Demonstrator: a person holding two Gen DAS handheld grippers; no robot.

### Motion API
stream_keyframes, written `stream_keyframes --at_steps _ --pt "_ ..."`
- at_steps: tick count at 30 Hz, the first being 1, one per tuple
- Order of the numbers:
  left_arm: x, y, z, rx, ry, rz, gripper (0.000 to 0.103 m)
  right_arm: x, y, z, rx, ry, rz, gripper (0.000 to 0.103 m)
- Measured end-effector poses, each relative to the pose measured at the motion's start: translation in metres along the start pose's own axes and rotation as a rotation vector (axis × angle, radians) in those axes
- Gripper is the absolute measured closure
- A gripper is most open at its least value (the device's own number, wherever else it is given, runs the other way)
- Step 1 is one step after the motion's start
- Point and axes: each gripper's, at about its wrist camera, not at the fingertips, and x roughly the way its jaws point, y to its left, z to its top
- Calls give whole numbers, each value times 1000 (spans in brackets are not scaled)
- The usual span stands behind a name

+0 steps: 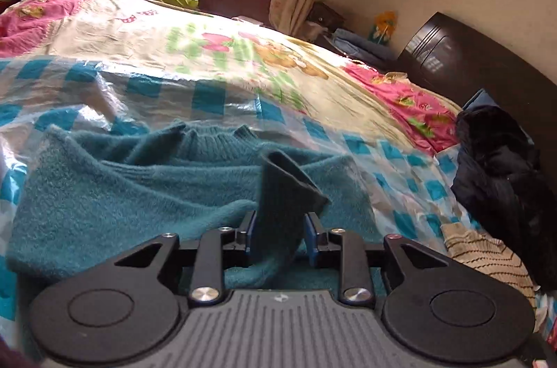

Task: Fold small clothes
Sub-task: 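Lay the held sleeve across the sweater body and open the left tool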

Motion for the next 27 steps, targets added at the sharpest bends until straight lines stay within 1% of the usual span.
stream_keyframes --at_steps 3,6,10,12,15,17,20,25,27 --pt "-14 11 -23 14 18 87 63 1 -15 4 65 11 1 70" --pt "-34 31 -46 -32 15 130 59 -1 -21 10 101 -5 2 70" --pt "-52 52 -68 -67 -7 179 59 4 -31 19 160 -14 -30 69" --pt "-57 59 -76 -85 -19 184 59 14 -43 26 223 -3 -48 64" --pt "-61 62 -83 -89 -43 184 59 26 -59 33 336 11 -23 64" --pt "-62 63 -87 -88 -59 178 59 32 -65 36 386 11 -14 63" --pt "-61 63 -90 -77 -69 169 59 40 -69 36 442 -3 13 55" --pt "-56 66 -95 -76 -53 154 59 45 -66 35 496 -19 16 55" --pt "-56 68 -98 -77 -49 151 59 44 -64 36 507 -24 18 57"
